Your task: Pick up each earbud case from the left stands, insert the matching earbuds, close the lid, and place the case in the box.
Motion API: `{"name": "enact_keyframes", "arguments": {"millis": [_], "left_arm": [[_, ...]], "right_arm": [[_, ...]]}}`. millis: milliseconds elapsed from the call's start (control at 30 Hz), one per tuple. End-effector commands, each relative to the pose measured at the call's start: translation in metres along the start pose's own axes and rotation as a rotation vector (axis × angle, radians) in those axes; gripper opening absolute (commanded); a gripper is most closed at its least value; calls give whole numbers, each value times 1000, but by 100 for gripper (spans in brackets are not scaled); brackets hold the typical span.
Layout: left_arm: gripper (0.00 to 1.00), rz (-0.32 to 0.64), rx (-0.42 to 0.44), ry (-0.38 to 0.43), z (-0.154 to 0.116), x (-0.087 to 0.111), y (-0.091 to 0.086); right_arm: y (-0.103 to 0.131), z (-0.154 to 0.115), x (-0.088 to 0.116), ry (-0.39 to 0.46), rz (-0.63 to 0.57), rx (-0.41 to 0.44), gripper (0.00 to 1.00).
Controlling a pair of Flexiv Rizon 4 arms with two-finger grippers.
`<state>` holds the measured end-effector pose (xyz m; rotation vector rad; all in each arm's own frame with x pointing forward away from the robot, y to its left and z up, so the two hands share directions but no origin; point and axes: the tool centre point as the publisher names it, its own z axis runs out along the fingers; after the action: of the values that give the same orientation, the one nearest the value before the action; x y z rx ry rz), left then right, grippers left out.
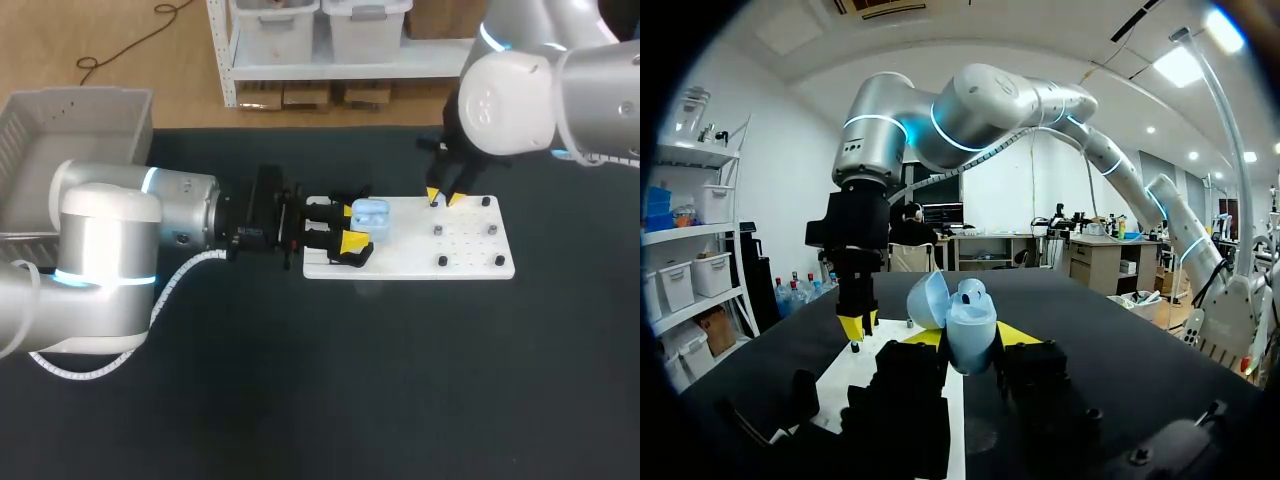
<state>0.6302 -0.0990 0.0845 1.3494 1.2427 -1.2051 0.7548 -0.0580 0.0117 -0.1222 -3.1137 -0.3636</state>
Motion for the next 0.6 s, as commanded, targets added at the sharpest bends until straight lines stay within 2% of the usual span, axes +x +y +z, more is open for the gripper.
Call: {"name": "enact_keyframes", "arguments": {"millis": [33, 167, 300, 600], "left_arm": [[0, 0, 0, 2, 0, 0, 0], [0, 0, 0, 2, 0, 0, 0], [0, 0, 0, 2, 0, 0, 0], [0, 0, 0, 2, 0, 0, 0]], "right_arm": [[0, 0, 1, -2, 1, 2, 23], [0, 1, 0, -2, 1, 4, 15], [0, 0, -1, -5, 2, 4, 0], [-1, -9, 5, -10, 5, 8, 0]]}}
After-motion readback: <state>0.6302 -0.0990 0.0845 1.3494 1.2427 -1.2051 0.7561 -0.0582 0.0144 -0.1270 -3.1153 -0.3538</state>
